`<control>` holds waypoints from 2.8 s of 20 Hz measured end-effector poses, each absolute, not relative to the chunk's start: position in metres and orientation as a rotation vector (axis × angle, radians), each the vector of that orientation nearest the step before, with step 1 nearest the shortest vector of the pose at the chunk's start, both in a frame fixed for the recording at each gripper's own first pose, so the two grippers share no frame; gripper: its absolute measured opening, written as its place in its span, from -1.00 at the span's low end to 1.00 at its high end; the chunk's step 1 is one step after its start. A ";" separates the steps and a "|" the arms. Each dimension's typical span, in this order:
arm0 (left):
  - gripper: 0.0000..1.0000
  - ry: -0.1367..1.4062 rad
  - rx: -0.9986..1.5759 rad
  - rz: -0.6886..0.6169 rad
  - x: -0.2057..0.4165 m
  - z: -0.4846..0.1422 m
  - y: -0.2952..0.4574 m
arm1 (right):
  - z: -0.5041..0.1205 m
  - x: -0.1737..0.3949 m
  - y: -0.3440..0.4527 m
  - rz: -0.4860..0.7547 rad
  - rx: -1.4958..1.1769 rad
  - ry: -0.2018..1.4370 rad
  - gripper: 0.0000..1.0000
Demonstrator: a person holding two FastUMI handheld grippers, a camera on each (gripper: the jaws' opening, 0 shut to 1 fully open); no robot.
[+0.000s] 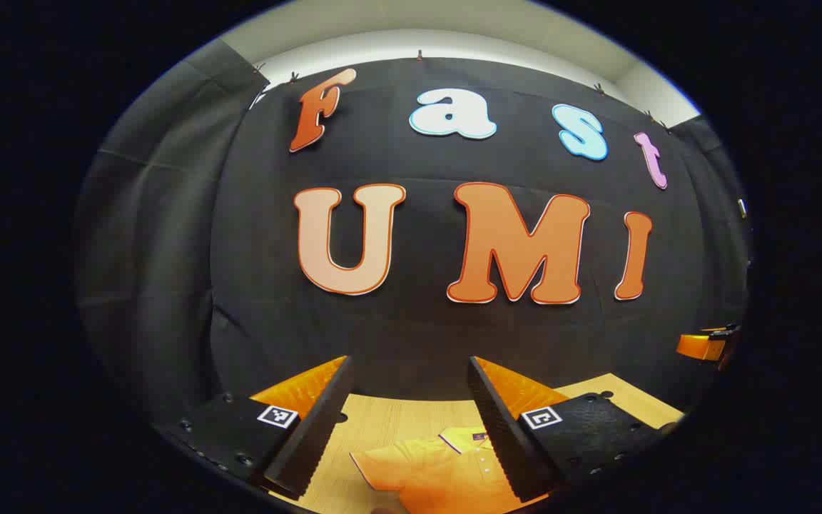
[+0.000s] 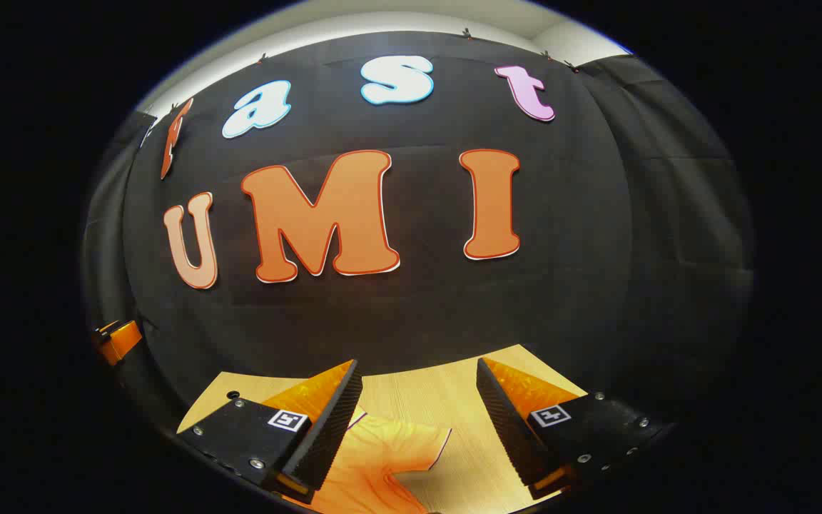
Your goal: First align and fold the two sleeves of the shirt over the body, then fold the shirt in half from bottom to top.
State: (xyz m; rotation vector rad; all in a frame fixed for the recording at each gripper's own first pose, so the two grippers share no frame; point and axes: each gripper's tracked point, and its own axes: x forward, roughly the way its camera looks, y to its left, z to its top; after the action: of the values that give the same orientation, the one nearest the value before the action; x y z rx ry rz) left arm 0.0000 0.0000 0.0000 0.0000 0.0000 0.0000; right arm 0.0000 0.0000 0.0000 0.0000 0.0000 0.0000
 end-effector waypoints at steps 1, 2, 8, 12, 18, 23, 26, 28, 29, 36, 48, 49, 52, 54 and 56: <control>0.95 0.001 -0.012 -0.002 -0.001 -0.001 0.003 | -0.001 -0.001 0.002 0.002 -0.006 0.004 0.95; 0.95 0.008 -0.019 0.004 -0.001 -0.004 0.006 | -0.002 -0.003 0.004 0.005 -0.011 0.006 0.95; 0.96 0.032 -0.014 0.019 -0.002 -0.011 0.019 | -0.008 -0.002 0.005 -0.001 -0.029 0.021 0.95; 0.96 0.042 0.008 0.012 -0.001 -0.012 0.016 | -0.010 -0.001 0.004 -0.002 -0.024 0.029 0.96; 0.96 0.041 0.016 -0.005 0.006 -0.010 0.005 | -0.007 0.002 -0.001 -0.003 -0.030 0.031 0.94; 0.95 0.044 0.018 -0.008 0.008 -0.011 0.000 | -0.019 0.019 0.000 0.024 -0.029 0.103 0.95; 0.96 0.050 0.013 -0.012 0.009 -0.015 0.000 | -0.037 0.045 -0.007 0.023 0.003 0.205 0.95; 0.96 0.053 0.010 -0.013 0.010 -0.017 0.000 | -0.060 0.066 -0.008 0.029 0.050 0.293 0.96; 0.95 0.053 0.010 -0.013 0.011 -0.015 0.002 | -0.072 0.076 -0.008 0.033 0.084 0.345 0.95; 0.96 0.065 0.029 0.030 0.011 -0.021 0.028 | -0.172 0.125 -0.022 -0.029 0.221 0.706 0.97; 0.96 0.130 0.032 0.123 0.013 -0.044 0.078 | -0.337 0.160 -0.035 -0.177 0.132 1.117 1.00; 0.96 0.135 0.034 0.128 0.014 -0.045 0.081 | -0.344 0.162 -0.034 -0.184 0.126 1.132 0.94; 0.95 0.147 0.036 0.137 0.015 -0.053 0.087 | -0.355 0.168 -0.034 -0.200 0.122 1.146 0.84; 0.96 0.159 0.037 0.139 0.017 -0.057 0.090 | -0.361 0.170 -0.033 -0.204 0.123 1.161 0.74; 0.95 0.166 0.044 0.147 0.016 -0.059 0.094 | -0.367 0.170 -0.035 -0.212 0.105 1.169 0.69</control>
State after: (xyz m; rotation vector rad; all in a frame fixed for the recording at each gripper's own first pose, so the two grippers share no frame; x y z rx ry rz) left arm 0.0157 0.0937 -0.0593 0.0443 0.1665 0.1470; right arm 0.1698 -0.0353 -0.3669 0.1051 1.1691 -0.2118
